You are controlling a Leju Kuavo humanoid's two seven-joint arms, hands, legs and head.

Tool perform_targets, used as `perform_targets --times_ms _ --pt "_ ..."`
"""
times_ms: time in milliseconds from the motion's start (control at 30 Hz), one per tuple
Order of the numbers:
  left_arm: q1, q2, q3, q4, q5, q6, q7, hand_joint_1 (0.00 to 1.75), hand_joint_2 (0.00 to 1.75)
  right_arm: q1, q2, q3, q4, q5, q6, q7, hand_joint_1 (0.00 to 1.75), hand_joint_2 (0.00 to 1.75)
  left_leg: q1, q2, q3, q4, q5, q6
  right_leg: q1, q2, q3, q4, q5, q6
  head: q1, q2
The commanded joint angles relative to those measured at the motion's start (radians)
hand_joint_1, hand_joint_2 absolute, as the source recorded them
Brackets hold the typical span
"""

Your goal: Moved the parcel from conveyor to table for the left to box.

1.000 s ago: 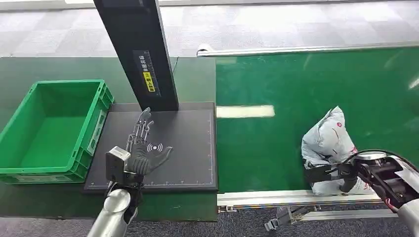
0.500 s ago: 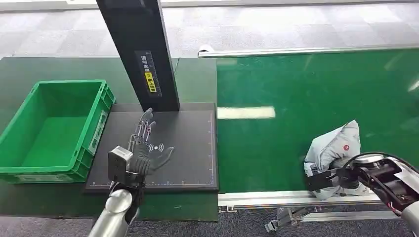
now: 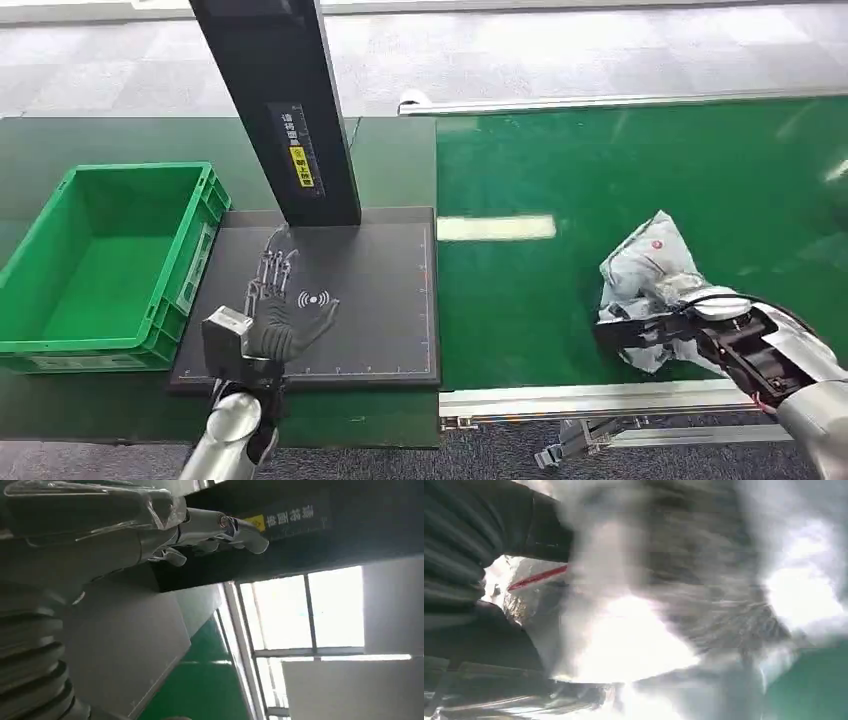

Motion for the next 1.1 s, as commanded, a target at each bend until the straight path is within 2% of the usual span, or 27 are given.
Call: perform_targets --times_ms 33,100,200,233,267,300,500,567,667,700,733,767,800,833,867,967,1100 --pt "0.04 -0.022 0.068 -0.014 -0.093 0.139 -0.017 0.0 1.75 -0.086 0.168 -0.148 0.066 0.097 -0.172 -0.013 1.75 1.75 -0.001 0.008 0.001 -0.001 -0.001 -0.001 -0.001 0.007 -0.002 0.0 0.001 -0.001 0.0 0.0" --pt "0.041 -0.042 0.101 -0.02 -0.041 0.177 -0.034 0.0 1.75 -0.097 0.211 -0.171 0.048 0.195 -0.269 -0.014 1.75 1.75 -0.001 0.007 0.001 -0.001 -0.001 -0.001 -0.001 0.007 -0.003 0.0 0.001 -0.001 0.0 0.0" --pt "0.056 -0.054 0.14 -0.059 0.019 0.223 -0.096 0.0 1.75 -0.125 0.295 -0.196 0.053 0.267 -0.336 -0.061 1.75 1.75 -0.001 0.012 0.0 -0.001 -0.002 -0.001 -0.001 0.011 -0.005 0.001 0.001 -0.001 0.0 0.0" --pt "0.062 -0.054 0.143 -0.067 0.002 0.262 -0.113 0.0 1.75 -0.133 0.318 -0.208 0.06 0.274 -0.342 -0.084 1.75 1.75 -0.001 0.011 0.0 -0.001 -0.002 -0.001 -0.001 0.01 -0.005 0.001 0.001 -0.001 0.0 0.0" --pt "0.068 -0.063 0.156 -0.08 -0.021 0.32 -0.13 0.0 1.75 -0.138 0.343 -0.214 0.056 0.287 -0.376 -0.132 1.75 1.75 -0.001 0.016 0.0 -0.001 -0.002 -0.002 -0.001 0.015 -0.006 0.002 0.002 -0.002 0.0 0.0" --pt "0.073 -0.058 0.151 -0.09 -0.019 0.325 -0.129 0.0 1.75 -0.142 0.366 -0.226 0.066 0.302 -0.368 -0.132 1.75 1.75 -0.001 0.013 -0.001 -0.001 -0.002 -0.001 -0.001 0.012 -0.007 0.002 0.001 -0.001 0.0 0.0" --pt "0.071 -0.058 0.146 -0.086 -0.017 0.328 -0.129 0.0 1.75 -0.133 0.358 -0.234 0.065 0.311 -0.374 -0.136 1.75 1.75 0.0 0.005 -0.001 -0.001 -0.001 -0.001 0.0 0.004 -0.005 0.0 0.0 -0.001 0.0 0.0" --pt "0.066 -0.059 0.151 -0.081 -0.016 0.364 -0.148 0.0 1.75 -0.126 0.397 -0.248 0.049 0.328 -0.451 -0.232 1.75 1.75 0.0 0.002 -0.003 -0.001 0.0 0.0 0.0 0.003 -0.005 0.001 0.0 0.0 0.0 0.0" --pt "0.052 -0.056 0.147 -0.062 0.005 0.35 -0.148 0.0 1.75 -0.132 0.484 -0.216 0.029 0.38 -0.512 -0.324 1.75 1.75 -0.001 0.009 -0.001 -0.001 -0.001 -0.001 -0.001 0.009 -0.006 0.001 0.001 -0.001 0.0 0.0" --pt "0.042 -0.06 0.147 -0.055 0.005 0.352 -0.148 0.0 1.75 -0.135 0.52 -0.204 0.021 0.378 -0.513 -0.362 1.75 1.75 0.0 0.008 -0.003 -0.001 0.0 -0.001 -0.001 0.007 -0.006 0.001 0.001 -0.001 0.0 0.0" --pt "0.036 -0.062 0.146 -0.052 0.005 0.353 -0.147 0.0 1.75 -0.138 0.539 -0.199 0.024 0.382 -0.504 -0.356 1.75 1.75 -0.001 0.013 -0.001 -0.001 -0.001 -0.001 -0.001 0.011 -0.006 0.001 0.001 -0.002 0.0 0.0" --pt "0.034 -0.063 0.145 -0.052 0.005 0.353 -0.147 0.0 1.75 -0.138 0.544 -0.197 0.023 0.383 -0.503 -0.353 1.75 1.75 0.0 0.01 -0.003 -0.001 -0.001 -0.001 0.0 0.01 -0.007 0.001 0.001 -0.001 0.0 0.0" --pt "0.033 -0.064 0.145 -0.052 0.005 0.354 -0.147 0.0 1.75 -0.137 0.547 -0.192 0.018 0.384 -0.507 -0.366 1.75 1.75 -0.001 0.013 -0.001 -0.001 -0.001 -0.002 0.0 0.013 -0.007 0.002 0.001 -0.002 0.0 0.0" --pt "0.032 -0.066 0.145 -0.053 0.005 0.355 -0.147 0.0 1.75 -0.135 0.554 -0.191 0.017 0.374 -0.508 -0.395 1.75 1.75 0.0 0.009 -0.003 -0.001 0.0 -0.002 0.0 0.01 -0.008 0.002 0.001 -0.002 0.0 0.0" --pt "0.028 -0.068 0.144 -0.052 0.005 0.357 -0.147 0.0 1.75 -0.132 0.579 -0.179 0.013 0.363 -0.514 -0.443 1.75 1.75 0.0 0.01 -0.002 -0.001 -0.001 -0.002 0.0 0.01 -0.007 0.002 0.0 -0.002 0.0 0.0" --pt "0.009 -0.072 0.141 -0.04 -0.005 0.379 -0.148 0.0 1.75 -0.132 0.683 -0.155 0.031 0.343 -0.507 -0.474 1.75 1.75 0.0 0.009 -0.002 -0.001 -0.001 -0.002 0.001 0.009 -0.008 0.001 0.0 -0.002 0.0 0.0" --pt "-0.029 -0.081 0.121 0.004 -0.004 0.37 -0.144 0.0 1.75 -0.115 0.761 -0.12 0.031 0.31 -0.503 -0.498 1.75 1.75 0.001 0.012 -0.001 -0.002 -0.001 -0.001 0.001 0.013 -0.007 0.002 0.001 -0.002 0.0 0.0"
